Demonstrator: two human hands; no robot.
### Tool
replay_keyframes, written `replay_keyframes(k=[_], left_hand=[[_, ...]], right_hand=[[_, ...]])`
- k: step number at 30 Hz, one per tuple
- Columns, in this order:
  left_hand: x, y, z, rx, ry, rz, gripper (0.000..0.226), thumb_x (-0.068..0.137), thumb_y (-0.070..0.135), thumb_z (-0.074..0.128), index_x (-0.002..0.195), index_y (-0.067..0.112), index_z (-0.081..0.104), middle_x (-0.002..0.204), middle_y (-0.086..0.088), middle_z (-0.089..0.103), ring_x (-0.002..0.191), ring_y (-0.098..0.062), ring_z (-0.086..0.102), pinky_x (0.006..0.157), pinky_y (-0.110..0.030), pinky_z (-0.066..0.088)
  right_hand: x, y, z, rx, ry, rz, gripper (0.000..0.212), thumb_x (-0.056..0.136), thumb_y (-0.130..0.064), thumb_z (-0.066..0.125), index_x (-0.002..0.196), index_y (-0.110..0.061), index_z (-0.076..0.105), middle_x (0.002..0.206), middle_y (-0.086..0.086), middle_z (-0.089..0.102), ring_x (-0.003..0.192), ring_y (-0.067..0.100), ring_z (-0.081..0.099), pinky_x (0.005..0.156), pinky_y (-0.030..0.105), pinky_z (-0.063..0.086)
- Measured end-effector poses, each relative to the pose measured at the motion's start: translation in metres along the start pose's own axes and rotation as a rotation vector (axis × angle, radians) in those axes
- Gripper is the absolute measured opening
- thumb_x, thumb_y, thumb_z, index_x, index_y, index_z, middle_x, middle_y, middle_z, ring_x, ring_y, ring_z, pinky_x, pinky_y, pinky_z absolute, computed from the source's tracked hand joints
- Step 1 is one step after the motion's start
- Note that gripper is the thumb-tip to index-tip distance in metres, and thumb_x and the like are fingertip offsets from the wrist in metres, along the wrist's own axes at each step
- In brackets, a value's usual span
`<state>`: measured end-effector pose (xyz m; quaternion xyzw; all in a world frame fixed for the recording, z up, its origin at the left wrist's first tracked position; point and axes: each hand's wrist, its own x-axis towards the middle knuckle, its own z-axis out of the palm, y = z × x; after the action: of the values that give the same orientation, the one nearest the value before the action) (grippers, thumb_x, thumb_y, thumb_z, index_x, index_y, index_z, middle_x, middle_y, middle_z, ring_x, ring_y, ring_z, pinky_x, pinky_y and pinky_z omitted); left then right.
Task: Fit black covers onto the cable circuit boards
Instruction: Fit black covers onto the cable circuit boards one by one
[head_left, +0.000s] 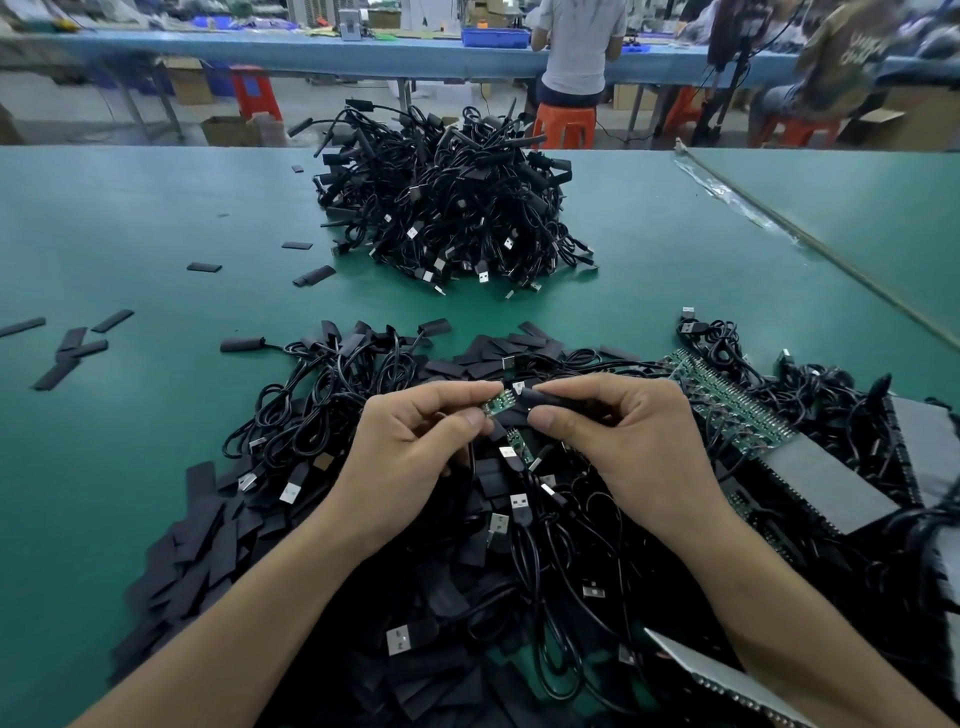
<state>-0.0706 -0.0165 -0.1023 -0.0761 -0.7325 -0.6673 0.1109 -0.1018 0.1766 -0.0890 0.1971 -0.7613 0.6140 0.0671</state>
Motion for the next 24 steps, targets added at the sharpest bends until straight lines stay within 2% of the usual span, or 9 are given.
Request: replay_keyframes(k=[3, 8, 11, 18, 21, 24], left_hand=[[0.0001, -0.0008, 0.0, 0.007, -0.006, 0.005, 0.036, 0.092, 0.003, 0.062, 0.097, 0.035, 0.078, 0.077, 0.0, 0.075, 0.058, -0.004, 0.057, 0.054, -0.014, 0.045], [0.0003, -0.0002, 0.0007, 0.032, -0.014, 0.023, 0.038, 0.093, -0.004, 0.06, 0.098, 0.029, 0.077, 0.072, 0.009, 0.073, 0.058, 0.005, 0.058, 0.057, -0.007, 0.043], [-0.0004, 0.0015, 0.0019, 0.044, -0.035, 0.031, 0.037, 0.093, -0.006, 0.059, 0.096, 0.027, 0.076, 0.07, 0.012, 0.072, 0.056, 0.007, 0.058, 0.056, -0.004, 0.041], [-0.0004, -0.0024, 0.0001, 0.065, -0.047, 0.002, 0.036, 0.094, -0.004, 0.059, 0.093, 0.026, 0.077, 0.066, 0.008, 0.068, 0.044, 0.001, 0.045, 0.047, -0.009, 0.034], [-0.0006, -0.0022, 0.0001, 0.082, -0.068, 0.004, 0.032, 0.093, -0.004, 0.06, 0.095, 0.023, 0.076, 0.07, 0.008, 0.071, 0.051, 0.003, 0.055, 0.052, -0.005, 0.039], [-0.0002, -0.0032, -0.0004, 0.076, -0.092, 0.015, 0.028, 0.094, -0.003, 0.061, 0.106, 0.018, 0.073, 0.08, 0.006, 0.074, 0.069, 0.001, 0.067, 0.065, -0.008, 0.048]], right_hand=[[0.0015, 0.0013, -0.0027, 0.007, -0.027, 0.024, 0.028, 0.068, -0.037, 0.079, 0.094, -0.024, 0.08, 0.083, -0.009, 0.077, 0.077, 0.008, 0.073, 0.071, 0.016, 0.054], [0.0034, 0.0033, -0.0066, -0.011, -0.085, 0.044, 0.02, 0.071, -0.031, 0.08, 0.089, -0.025, 0.08, 0.082, -0.008, 0.077, 0.078, 0.009, 0.073, 0.071, 0.015, 0.053], [0.0028, 0.0021, -0.0068, -0.029, -0.099, 0.036, 0.026, 0.067, -0.035, 0.08, 0.092, -0.026, 0.08, 0.083, -0.01, 0.077, 0.078, 0.007, 0.073, 0.071, 0.014, 0.053], [0.0023, 0.0024, -0.0069, -0.064, -0.143, 0.061, 0.038, 0.065, -0.041, 0.078, 0.102, -0.031, 0.076, 0.092, -0.017, 0.075, 0.086, 0.001, 0.071, 0.077, 0.014, 0.053], [0.0025, 0.0024, -0.0069, -0.046, -0.157, 0.064, 0.033, 0.067, -0.038, 0.079, 0.098, -0.03, 0.077, 0.088, -0.013, 0.076, 0.082, 0.004, 0.072, 0.075, 0.015, 0.054], [0.0037, 0.003, -0.0084, -0.048, -0.17, 0.078, 0.024, 0.065, -0.038, 0.08, 0.088, -0.031, 0.079, 0.083, -0.01, 0.076, 0.078, 0.007, 0.072, 0.072, 0.017, 0.055]])
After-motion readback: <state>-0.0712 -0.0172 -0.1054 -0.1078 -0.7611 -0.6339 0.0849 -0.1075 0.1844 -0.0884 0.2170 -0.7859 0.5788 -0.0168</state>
